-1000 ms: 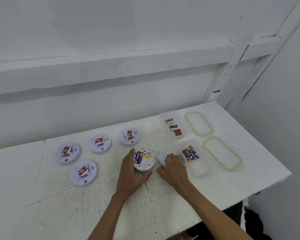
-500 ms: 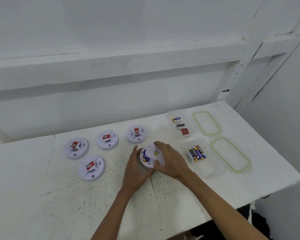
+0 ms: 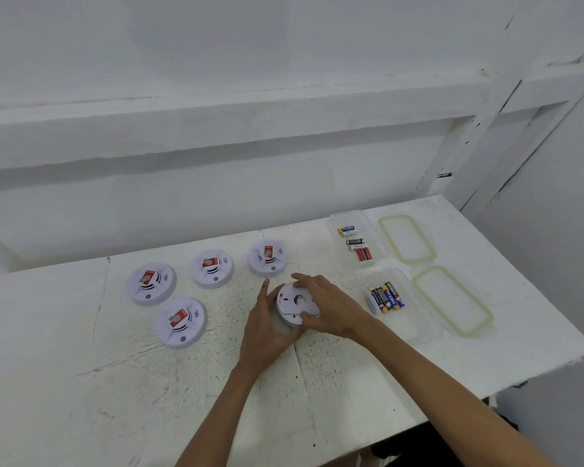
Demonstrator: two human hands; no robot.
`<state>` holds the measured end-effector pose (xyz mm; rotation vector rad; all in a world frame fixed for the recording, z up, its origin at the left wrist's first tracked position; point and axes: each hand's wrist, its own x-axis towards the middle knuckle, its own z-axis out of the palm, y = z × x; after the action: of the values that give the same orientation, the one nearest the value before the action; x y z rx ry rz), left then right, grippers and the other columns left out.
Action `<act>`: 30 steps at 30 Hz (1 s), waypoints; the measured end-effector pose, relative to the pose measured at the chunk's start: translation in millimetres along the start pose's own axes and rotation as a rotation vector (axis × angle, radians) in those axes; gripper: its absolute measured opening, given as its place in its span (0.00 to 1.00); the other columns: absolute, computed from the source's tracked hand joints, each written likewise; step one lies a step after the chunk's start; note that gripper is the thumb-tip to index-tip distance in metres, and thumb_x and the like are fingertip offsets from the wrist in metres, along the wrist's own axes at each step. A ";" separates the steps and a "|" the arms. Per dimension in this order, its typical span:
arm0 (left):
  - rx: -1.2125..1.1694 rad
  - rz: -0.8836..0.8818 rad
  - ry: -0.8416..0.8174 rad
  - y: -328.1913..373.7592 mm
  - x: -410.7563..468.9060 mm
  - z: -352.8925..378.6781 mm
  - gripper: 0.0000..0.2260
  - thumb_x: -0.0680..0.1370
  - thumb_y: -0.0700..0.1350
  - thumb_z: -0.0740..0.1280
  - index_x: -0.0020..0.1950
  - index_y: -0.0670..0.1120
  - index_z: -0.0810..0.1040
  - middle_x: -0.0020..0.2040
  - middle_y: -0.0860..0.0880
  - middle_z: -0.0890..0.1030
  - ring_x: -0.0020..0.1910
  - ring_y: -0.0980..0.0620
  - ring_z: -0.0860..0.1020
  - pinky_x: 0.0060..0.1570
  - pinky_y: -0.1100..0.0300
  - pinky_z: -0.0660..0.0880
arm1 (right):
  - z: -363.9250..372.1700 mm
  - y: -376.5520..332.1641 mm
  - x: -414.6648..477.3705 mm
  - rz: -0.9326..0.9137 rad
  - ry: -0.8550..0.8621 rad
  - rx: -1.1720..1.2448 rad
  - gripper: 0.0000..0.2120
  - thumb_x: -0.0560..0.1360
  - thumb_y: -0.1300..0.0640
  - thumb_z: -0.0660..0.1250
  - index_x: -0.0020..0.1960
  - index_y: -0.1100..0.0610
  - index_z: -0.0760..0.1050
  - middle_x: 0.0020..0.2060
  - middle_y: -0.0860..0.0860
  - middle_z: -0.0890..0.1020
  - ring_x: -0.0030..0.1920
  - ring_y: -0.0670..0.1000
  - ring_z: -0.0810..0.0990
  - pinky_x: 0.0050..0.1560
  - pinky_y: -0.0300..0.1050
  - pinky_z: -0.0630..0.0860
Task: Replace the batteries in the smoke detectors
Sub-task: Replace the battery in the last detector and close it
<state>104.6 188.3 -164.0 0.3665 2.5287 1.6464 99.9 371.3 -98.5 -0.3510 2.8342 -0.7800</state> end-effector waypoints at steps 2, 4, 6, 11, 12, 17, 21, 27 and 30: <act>0.000 0.001 0.007 -6.9 0.2 -0.2 0.50 0.68 0.56 0.81 0.81 0.51 0.55 0.70 0.63 0.72 0.68 0.65 0.73 0.65 0.67 0.71 | -0.7 -0.1 1.0 0.021 0.017 0.005 0.39 0.72 0.50 0.71 0.78 0.49 0.57 0.68 0.50 0.72 0.64 0.52 0.73 0.59 0.50 0.77; -0.009 0.002 0.006 -4.3 -0.5 -0.3 0.47 0.68 0.51 0.82 0.78 0.57 0.56 0.69 0.64 0.72 0.66 0.71 0.71 0.64 0.73 0.70 | 0.2 0.5 0.2 0.014 0.027 -0.002 0.37 0.72 0.49 0.70 0.77 0.47 0.58 0.67 0.50 0.72 0.62 0.52 0.74 0.57 0.47 0.77; -0.023 0.023 0.010 0.9 0.0 0.3 0.43 0.69 0.44 0.82 0.73 0.62 0.58 0.68 0.63 0.71 0.64 0.77 0.69 0.63 0.78 0.67 | 1.5 3.2 -1.4 -0.018 0.023 0.004 0.36 0.73 0.48 0.70 0.77 0.49 0.60 0.67 0.50 0.73 0.63 0.51 0.73 0.59 0.46 0.75; -0.021 -0.007 0.010 0.3 -0.4 -2.4 0.45 0.66 0.56 0.83 0.71 0.71 0.56 0.68 0.68 0.71 0.66 0.70 0.72 0.65 0.69 0.69 | 4.9 7.2 -0.9 -0.006 0.106 0.017 0.32 0.73 0.47 0.73 0.74 0.51 0.66 0.63 0.48 0.75 0.62 0.49 0.73 0.59 0.42 0.72; -0.012 -0.016 0.016 -0.7 -0.4 -2.4 0.45 0.65 0.58 0.82 0.71 0.72 0.55 0.68 0.66 0.72 0.67 0.66 0.72 0.66 0.64 0.70 | 6.3 6.1 0.2 0.005 0.132 0.014 0.33 0.72 0.47 0.74 0.73 0.51 0.66 0.62 0.48 0.76 0.61 0.49 0.73 0.58 0.42 0.72; 0.001 -0.047 0.051 -11.5 0.4 0.3 0.46 0.67 0.58 0.82 0.78 0.53 0.61 0.70 0.59 0.75 0.68 0.58 0.75 0.67 0.49 0.76 | 14.1 -1.8 3.7 0.039 0.212 0.007 0.38 0.69 0.48 0.75 0.74 0.55 0.64 0.60 0.52 0.78 0.59 0.53 0.73 0.56 0.46 0.72; 0.031 -0.030 0.067 -16.9 1.0 0.8 0.45 0.66 0.61 0.79 0.77 0.50 0.63 0.72 0.54 0.75 0.69 0.56 0.75 0.67 0.47 0.75 | 19.0 -5.5 3.1 0.062 0.225 -0.003 0.39 0.68 0.48 0.73 0.74 0.54 0.62 0.60 0.52 0.77 0.58 0.53 0.71 0.54 0.47 0.73; 0.012 0.036 0.060 -14.2 0.2 2.6 0.41 0.67 0.59 0.80 0.74 0.55 0.64 0.71 0.53 0.75 0.68 0.55 0.75 0.66 0.50 0.76 | 14.0 -2.3 3.3 0.053 0.267 0.095 0.34 0.68 0.47 0.75 0.70 0.53 0.67 0.58 0.50 0.74 0.54 0.51 0.74 0.50 0.44 0.74; -0.047 0.025 0.098 -7.8 -0.5 0.2 0.37 0.67 0.62 0.80 0.70 0.70 0.62 0.70 0.54 0.75 0.67 0.57 0.76 0.63 0.57 0.77 | 9.0 10.8 -4.3 -0.006 0.352 0.200 0.20 0.72 0.52 0.68 0.63 0.53 0.73 0.59 0.47 0.73 0.57 0.47 0.75 0.54 0.44 0.77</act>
<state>103.9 185.4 -171.2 0.3224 2.5588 1.7720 104.2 377.2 -111.2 -0.2089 3.0317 -1.2234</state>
